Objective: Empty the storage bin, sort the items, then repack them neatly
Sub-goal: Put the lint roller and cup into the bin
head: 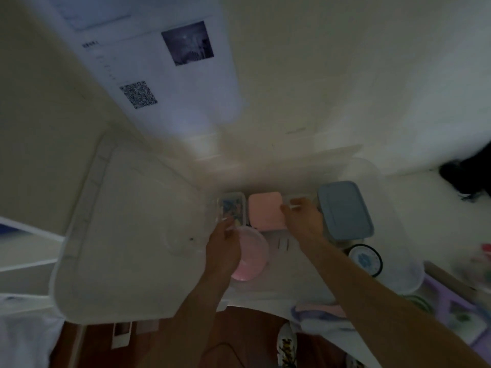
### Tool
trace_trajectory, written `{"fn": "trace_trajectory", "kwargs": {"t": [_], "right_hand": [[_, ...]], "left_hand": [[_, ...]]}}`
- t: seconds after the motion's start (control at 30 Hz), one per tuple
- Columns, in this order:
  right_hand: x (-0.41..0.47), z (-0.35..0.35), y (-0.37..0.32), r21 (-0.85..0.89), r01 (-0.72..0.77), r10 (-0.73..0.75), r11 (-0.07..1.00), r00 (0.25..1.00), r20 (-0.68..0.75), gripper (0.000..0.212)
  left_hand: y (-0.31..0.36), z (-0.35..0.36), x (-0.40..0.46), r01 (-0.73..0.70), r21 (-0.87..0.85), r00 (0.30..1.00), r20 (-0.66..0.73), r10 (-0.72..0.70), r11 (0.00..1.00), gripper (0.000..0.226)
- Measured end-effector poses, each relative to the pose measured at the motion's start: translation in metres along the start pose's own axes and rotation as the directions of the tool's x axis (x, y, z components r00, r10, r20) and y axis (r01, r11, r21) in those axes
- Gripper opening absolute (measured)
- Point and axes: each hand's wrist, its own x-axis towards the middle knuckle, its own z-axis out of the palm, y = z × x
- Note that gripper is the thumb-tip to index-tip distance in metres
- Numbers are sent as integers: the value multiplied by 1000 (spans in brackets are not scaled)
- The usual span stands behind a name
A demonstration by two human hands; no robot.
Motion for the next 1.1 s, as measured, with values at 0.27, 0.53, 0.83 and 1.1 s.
{"fn": "trace_trajectory", "kwargs": {"t": [0.27,0.53,0.83,1.1], "right_hand": [[-70,-106,37,331,3,-90,944,964,250,19],[-90,-267,97,493,147,-64,857,981,-182,34],[-146,-355,239,32,15,-10,999,992,-126,83],[-112,-386,294,-177,-131,93,976,974,-208,92]], "left_hand": [[54,66,-67,156,-481,975,217,-55,863,24],[100,174,-131,-154,-246,886,394,243,957,7],[73,318,-225,-8,-131,750,655,93,991,8],[74,383,-235,-332,104,750,631,195,938,15]]}}
